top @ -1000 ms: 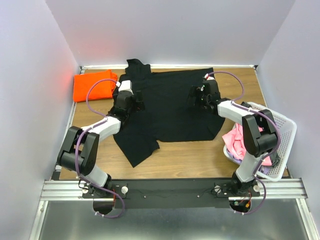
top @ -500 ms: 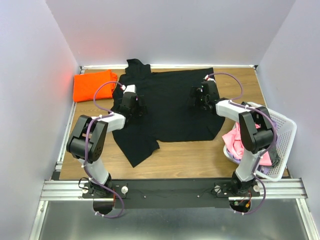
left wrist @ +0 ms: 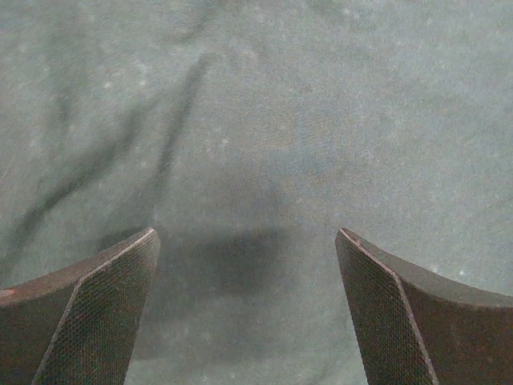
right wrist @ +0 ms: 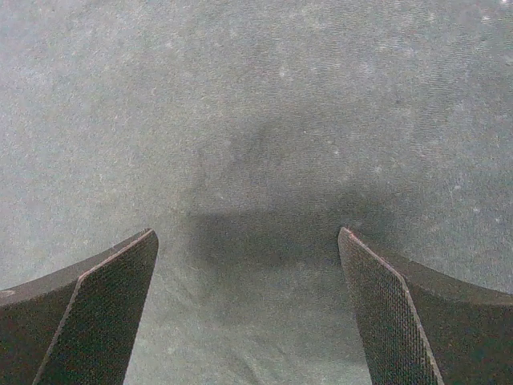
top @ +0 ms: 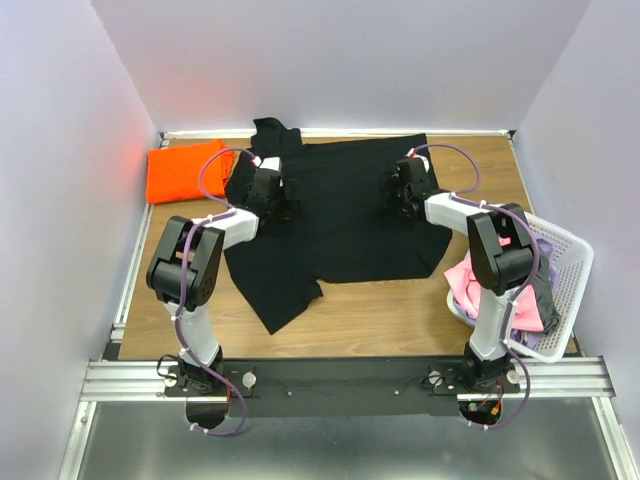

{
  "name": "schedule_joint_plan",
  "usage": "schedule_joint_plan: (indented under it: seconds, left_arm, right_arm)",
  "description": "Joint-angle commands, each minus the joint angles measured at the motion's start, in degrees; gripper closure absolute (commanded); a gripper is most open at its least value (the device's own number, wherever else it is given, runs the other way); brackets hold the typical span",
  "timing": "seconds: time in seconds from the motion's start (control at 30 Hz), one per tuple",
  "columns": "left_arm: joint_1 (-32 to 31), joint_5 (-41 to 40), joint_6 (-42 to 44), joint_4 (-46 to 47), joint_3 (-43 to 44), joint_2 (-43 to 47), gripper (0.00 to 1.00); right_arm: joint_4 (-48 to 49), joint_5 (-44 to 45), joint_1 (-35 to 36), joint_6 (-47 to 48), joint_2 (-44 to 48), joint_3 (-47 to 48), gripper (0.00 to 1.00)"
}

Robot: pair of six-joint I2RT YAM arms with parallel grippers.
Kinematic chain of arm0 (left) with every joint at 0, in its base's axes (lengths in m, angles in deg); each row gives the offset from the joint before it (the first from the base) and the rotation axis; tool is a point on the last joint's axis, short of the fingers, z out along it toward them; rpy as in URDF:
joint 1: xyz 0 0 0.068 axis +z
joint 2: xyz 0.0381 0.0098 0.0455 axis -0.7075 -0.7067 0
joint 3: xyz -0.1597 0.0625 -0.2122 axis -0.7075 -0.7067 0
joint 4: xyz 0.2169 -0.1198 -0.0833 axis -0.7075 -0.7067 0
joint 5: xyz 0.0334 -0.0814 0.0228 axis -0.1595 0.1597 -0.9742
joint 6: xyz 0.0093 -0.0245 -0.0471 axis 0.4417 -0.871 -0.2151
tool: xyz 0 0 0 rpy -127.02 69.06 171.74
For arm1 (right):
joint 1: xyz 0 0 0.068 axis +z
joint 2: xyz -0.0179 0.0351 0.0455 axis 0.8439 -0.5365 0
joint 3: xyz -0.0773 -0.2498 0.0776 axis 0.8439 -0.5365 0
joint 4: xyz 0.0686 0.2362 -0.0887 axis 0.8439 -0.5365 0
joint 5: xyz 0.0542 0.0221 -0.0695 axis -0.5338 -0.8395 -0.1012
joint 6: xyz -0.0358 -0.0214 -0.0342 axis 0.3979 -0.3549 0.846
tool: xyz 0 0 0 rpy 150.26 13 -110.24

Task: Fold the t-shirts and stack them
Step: Flatten the tshirt out

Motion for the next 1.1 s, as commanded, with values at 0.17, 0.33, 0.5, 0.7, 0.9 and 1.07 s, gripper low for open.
schedule_joint_plan:
  seconds: [0.17, 0.33, 0.5, 0.7, 0.9, 1.07]
  left_arm:
    - [-0.2, 6.7, 2.4, -5.2, 6.8, -6.3, 0.02]
    - [-0.2, 6.9, 3.1, -6.6, 9.9, -9.1, 0.02]
    - [0.5, 8.5, 3.4, -7.3, 12.1, -11.5, 0.02]
    - [2.4, 10.0, 3.6, -7.4, 14.4, -12.8, 0.02]
    - [2.7, 9.7, 4.1, -7.6, 16.6, -12.8, 0.02]
    - [1.6, 2.1, 4.2, -7.6, 15.6, -7.4, 0.02]
  right_arm:
    - [-5.5, 6.0, -1.5, -1.3, -2.6, 1.5, 0.0]
    - [-5.8, 5.4, -1.9, -1.3, -3.2, 2.2, 0.0]
    - [-5.9, 5.0, -1.9, -1.5, -3.6, 2.5, 0.0]
    - [-6.0, 3.7, -1.9, -1.7, -4.4, 3.7, 0.0]
    - [-6.1, 0.2, -1.9, -1.5, -5.7, 6.0, 0.0]
    - [-6.0, -1.3, -1.9, -0.8, -3.5, 7.7, 0.0]
